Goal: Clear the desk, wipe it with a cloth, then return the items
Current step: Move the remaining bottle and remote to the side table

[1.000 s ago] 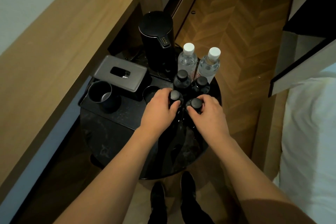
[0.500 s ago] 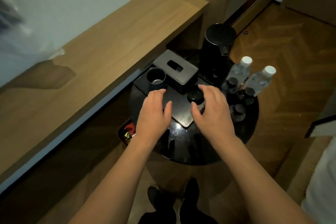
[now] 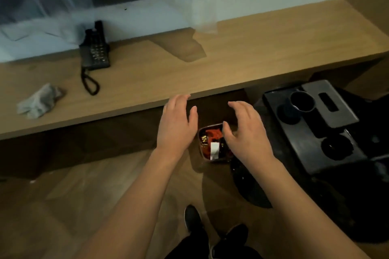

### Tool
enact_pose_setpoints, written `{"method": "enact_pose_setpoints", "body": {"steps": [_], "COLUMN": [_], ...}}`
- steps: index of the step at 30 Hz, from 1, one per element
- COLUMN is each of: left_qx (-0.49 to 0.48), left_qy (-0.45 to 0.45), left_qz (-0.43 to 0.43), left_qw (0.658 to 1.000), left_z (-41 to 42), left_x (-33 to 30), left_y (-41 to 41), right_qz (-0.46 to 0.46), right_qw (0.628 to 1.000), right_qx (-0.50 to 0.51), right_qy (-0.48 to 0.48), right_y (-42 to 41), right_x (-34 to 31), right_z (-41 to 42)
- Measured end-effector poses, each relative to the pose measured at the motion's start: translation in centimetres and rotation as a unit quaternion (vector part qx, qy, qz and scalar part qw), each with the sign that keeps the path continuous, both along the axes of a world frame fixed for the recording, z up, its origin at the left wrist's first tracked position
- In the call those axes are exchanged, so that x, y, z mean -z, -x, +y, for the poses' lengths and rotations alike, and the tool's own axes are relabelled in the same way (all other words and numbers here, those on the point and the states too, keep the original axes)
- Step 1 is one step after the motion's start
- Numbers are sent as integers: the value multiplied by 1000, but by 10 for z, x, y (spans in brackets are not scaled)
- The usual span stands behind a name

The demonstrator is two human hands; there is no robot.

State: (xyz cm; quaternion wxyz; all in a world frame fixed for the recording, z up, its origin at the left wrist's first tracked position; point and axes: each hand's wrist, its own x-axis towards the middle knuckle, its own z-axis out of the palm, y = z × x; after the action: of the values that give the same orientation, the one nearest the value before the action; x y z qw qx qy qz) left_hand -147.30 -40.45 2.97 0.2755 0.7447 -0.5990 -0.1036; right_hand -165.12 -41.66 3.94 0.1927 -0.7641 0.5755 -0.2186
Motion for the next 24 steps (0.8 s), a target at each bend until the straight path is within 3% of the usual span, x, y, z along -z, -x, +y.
{"method": "enact_pose_setpoints", "body": {"steps": [11,19,24], "left_qx": [-223,-435,-516], "left_qy": [12,24,61], "left_qz": [9,20,7], "left_qw": [975,900,854], "left_z": [90,199,272], "left_x": [-9,-33,-41], "left_y": [-138,-187,-201], "right_qz": [15,-2,-4], "right_qw": [975,906,846], "right_qx": [-220,-423,-532], "right_qy": [-6,-25,-19], "right_y": [-165,-270,-319], "right_x": [-18,-35,-44], "right_z": [10,62,117]}}
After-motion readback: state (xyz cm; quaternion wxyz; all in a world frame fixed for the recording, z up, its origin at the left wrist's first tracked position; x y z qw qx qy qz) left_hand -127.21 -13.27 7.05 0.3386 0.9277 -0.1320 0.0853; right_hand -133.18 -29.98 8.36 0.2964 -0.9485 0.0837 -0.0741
